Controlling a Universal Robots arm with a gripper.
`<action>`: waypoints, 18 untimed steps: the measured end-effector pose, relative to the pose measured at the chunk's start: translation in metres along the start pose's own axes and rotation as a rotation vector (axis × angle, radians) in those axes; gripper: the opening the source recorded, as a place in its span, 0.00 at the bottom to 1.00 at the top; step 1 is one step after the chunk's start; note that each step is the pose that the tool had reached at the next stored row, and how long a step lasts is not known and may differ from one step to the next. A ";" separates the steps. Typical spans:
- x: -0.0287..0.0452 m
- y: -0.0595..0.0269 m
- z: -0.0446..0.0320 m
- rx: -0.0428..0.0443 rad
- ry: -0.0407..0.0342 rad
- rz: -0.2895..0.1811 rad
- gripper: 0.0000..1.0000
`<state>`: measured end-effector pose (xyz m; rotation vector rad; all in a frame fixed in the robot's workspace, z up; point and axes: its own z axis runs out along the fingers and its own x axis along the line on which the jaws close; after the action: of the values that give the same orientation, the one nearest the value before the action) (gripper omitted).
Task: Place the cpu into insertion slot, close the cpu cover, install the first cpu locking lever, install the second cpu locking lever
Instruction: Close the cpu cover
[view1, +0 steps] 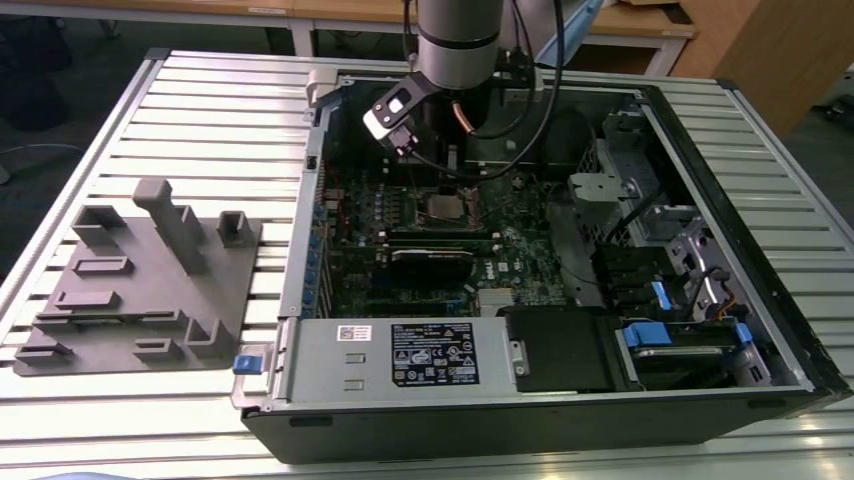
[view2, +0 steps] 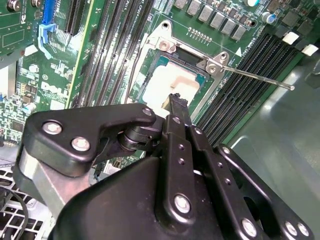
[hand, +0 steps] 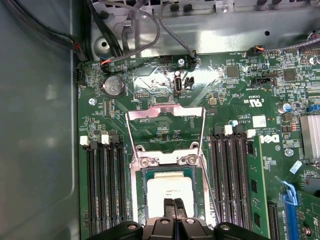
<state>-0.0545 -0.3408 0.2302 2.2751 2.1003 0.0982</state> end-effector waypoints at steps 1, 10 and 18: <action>0.0000 0.0001 -0.0010 0.0000 0.0001 0.000 0.11; 0.0002 0.0009 -0.0118 0.0000 0.0001 0.000 0.11; 0.0003 0.0011 -0.0140 0.0000 0.0001 0.000 0.11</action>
<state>-0.0544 -0.3408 0.2442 2.2751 2.1003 0.0984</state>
